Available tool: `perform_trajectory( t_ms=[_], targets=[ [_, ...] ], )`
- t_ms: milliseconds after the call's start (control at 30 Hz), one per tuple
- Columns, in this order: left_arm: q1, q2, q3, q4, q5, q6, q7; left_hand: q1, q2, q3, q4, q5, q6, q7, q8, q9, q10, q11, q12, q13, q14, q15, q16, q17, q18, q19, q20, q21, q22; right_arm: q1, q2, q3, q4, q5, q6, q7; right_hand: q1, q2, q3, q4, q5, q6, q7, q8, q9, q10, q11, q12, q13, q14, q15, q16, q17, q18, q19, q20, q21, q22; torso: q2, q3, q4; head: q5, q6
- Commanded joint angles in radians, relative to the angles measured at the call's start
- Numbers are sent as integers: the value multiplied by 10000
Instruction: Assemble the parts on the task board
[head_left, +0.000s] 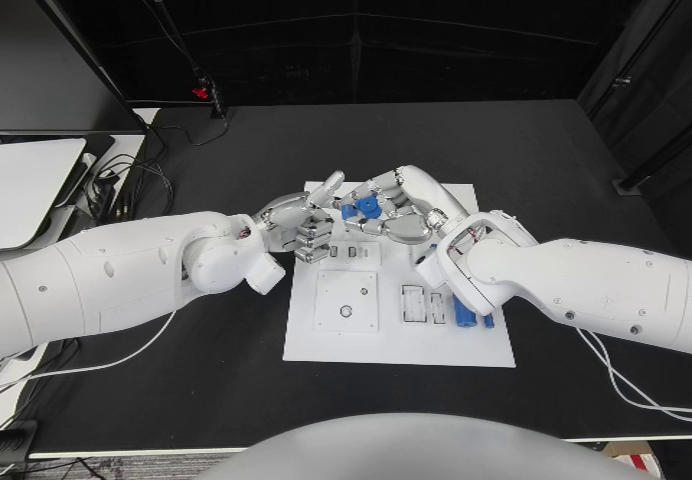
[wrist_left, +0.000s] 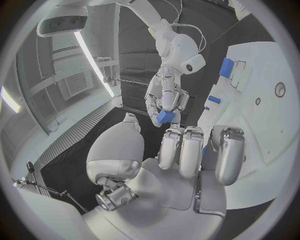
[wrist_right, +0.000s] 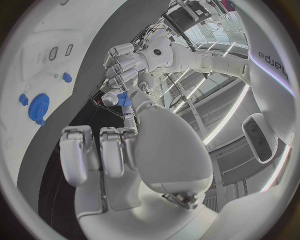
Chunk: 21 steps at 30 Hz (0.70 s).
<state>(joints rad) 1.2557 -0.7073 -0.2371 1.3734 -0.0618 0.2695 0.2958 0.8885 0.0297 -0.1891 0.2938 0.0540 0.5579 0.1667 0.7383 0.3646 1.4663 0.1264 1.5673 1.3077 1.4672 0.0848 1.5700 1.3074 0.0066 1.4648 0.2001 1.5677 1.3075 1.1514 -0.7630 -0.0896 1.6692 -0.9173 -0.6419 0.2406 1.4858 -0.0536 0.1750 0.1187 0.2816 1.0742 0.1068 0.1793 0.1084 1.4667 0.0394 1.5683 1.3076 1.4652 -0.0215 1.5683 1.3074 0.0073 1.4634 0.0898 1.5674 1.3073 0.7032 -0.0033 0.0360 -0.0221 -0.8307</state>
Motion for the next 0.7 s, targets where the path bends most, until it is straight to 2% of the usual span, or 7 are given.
perform_trajectory(
  t_ms=[33, 167, 333, 567, 700],
  targets=[
    [10, 2, 8, 6, 69, 126, 94, 58, 69, -94, -15, -63, -103, 90, 226, 177, 1045, -87, 35, 2631, 1036, -100, 8, 2634, -66, 1060, -92, 31, 2633, 12, -5, 4, 17, 15, 53, 28, -10, 71, 17, -6, 35, 387, 77, 38, 43, 1041, 96, 25, 2632, 1056, 77, 25, 2634, -73, 1074, 69, 34, 2634, -1, 0, -5, -4, 5],
    [8, -2, 8, -4, 69, 63, 104, 127, 137, -190, -15, -62, -248, 62, 699, 552, 1045, -121, 35, 2631, 1036, -128, 8, 2634, -66, 1060, -122, 31, 2633, 11, -17, 3, 25, 15, 48, 30, -7, 73, 15, -10, 39, 388, 78, 26, 40, 1041, 98, 25, 2632, 1056, 80, 25, 2634, -73, 1074, 72, 34, 2634, -1, 0, 1, -13, 6],
    [7, -2, 8, -17, 69, 0, 121, 162, 171, -236, -16, -61, -341, 51, 894, 720, 1045, -130, 35, 2631, 1036, -139, 8, 2634, -66, 1060, -134, 31, 2633, 11, -29, 3, 25, 15, 47, 28, -7, 73, 15, -10, 39, 388, 78, 26, 40, 1041, 98, 25, 2632, 1056, 80, 25, 2634, -73, 1074, 72, 34, 2634, -7, -1, 1, -16, 2],
    [6, -4, 8, -30, 70, -104, 122, 228, 246, -340, -16, -61, -427, 10, 1383, 1132, 1045, -165, 35, 2631, 1036, -169, 8, 2634, -66, 1060, -159, 31, 2633, 10, -34, 3, 31, 15, 35, 29, -7, 73, 15, -10, 39, 388, 78, 26, 40, 1041, 98, 25, 2632, 1056, 80, 25, 2634, -73, 1074, 72, 34, 2634, -5, 3, 1, -15, 6],
    [5, -8, 8, -43, 74, -194, 88, 233, 264, -355, -16, -61, -447, 6, 1442, 1186, 1045, -171, 35, 2631, 1036, -173, 8, 2634, -66, 1060, -163, 31, 2633, 9, -42, 2, 36, 15, 12, 37, -7, 73, 15, -10, 39, 388, 78, 26, 40, 1041, 98, 25, 2632, 1056, 80, 25, 2634, -73, 1074, 72, 34, 2634, -1, 3, 2, -14, 7]
  ],
)
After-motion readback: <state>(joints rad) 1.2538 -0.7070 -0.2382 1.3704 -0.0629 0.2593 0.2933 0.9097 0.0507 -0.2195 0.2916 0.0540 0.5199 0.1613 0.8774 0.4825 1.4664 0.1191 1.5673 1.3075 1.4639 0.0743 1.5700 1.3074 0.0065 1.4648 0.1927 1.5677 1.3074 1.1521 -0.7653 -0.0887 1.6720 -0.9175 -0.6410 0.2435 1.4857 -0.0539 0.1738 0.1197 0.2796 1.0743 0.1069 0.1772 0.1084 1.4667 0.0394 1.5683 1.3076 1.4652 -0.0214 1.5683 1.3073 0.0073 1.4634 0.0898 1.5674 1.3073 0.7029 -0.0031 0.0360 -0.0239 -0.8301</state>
